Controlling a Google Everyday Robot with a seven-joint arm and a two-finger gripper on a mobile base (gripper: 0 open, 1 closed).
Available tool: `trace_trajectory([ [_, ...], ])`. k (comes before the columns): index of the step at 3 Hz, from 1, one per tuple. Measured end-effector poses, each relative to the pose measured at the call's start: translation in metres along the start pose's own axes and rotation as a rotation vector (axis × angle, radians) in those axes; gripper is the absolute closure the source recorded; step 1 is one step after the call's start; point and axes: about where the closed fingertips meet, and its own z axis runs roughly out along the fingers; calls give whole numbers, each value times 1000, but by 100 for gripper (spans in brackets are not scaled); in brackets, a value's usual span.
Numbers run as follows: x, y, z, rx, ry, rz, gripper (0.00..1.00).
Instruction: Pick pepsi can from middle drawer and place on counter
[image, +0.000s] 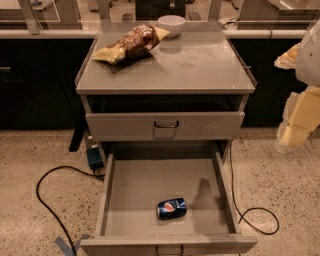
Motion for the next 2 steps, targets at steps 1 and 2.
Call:
trace_trajectory([
  [1, 0, 0, 0, 0, 0, 0, 0],
  [2, -5, 3, 9, 6, 11, -16, 0],
])
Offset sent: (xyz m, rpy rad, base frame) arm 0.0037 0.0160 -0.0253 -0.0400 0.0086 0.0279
